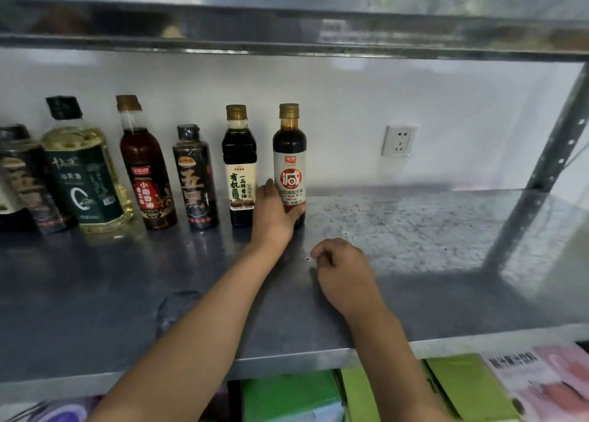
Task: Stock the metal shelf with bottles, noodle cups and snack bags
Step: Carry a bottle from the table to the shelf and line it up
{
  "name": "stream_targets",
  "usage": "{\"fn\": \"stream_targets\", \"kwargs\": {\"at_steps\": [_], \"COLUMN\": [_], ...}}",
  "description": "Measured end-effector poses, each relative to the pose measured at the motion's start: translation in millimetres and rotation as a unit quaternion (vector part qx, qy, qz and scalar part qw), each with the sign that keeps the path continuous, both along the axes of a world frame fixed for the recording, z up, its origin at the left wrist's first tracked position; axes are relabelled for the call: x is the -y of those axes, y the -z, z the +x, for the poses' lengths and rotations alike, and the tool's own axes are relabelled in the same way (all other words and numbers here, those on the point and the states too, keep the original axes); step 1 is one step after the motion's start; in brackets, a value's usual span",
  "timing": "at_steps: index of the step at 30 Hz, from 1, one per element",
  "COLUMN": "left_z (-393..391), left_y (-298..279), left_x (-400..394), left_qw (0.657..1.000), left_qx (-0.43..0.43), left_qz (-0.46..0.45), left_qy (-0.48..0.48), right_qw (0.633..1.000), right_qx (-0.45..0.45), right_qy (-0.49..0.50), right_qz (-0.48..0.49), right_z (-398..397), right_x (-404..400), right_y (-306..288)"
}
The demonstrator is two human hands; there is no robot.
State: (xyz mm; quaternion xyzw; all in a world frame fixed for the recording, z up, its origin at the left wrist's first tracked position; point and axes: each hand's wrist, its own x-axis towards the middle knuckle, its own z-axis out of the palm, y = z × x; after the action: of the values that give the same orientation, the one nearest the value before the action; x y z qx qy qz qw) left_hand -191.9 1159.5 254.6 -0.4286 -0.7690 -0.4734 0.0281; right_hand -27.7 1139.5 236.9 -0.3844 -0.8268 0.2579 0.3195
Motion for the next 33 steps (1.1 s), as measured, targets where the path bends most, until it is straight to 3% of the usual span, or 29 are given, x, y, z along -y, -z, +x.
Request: {"fn": "stream_targets", "kwargs": {"at_steps": [6, 10, 13, 17, 22, 27, 33], "left_z": [29.9, 66.3, 97.0, 137.0, 208.6, 282.4, 351.8], "left_y": [-9.8, -17.9, -13.6, 31.2, 78.1, 80.7, 80.3], "left_x": [22.8, 41.8, 71.4, 137.4, 219.0, 318.2, 438.0], "left_qw": [0.998, 0.985, 0.963, 0.902, 0.810, 0.712, 0.600], "left_qx": [-0.038, -0.115, -0.138, -0.162, -0.159, -0.184, -0.205], "left_qz": [0.042, 0.011, 0.027, 0.097, 0.075, 0.081, 0.115], "left_qy": [0.014, 0.128, 0.229, 0.389, 0.560, 0.673, 0.765], "right_qw": [0.995, 0.981, 0.959, 0.911, 0.841, 0.763, 0.663], "right_qx": [-0.003, 0.003, -0.063, -0.156, -0.119, -0.091, -0.120], "right_qy": [0.097, 0.194, 0.276, 0.382, 0.526, 0.637, 0.736], "right_qz": [0.002, 0.024, 0.016, 0.019, 0.046, 0.059, 0.065], "right_z": [3.9, 19.0, 49.9, 108.4, 164.3, 200.1, 228.0], "right_x": [9.9, 32.7, 68.0, 158.8, 280.1, 409.0, 568.5], "right_y": [-8.9, -11.1, 8.4, 47.8, 60.8, 51.8, 38.6]}}
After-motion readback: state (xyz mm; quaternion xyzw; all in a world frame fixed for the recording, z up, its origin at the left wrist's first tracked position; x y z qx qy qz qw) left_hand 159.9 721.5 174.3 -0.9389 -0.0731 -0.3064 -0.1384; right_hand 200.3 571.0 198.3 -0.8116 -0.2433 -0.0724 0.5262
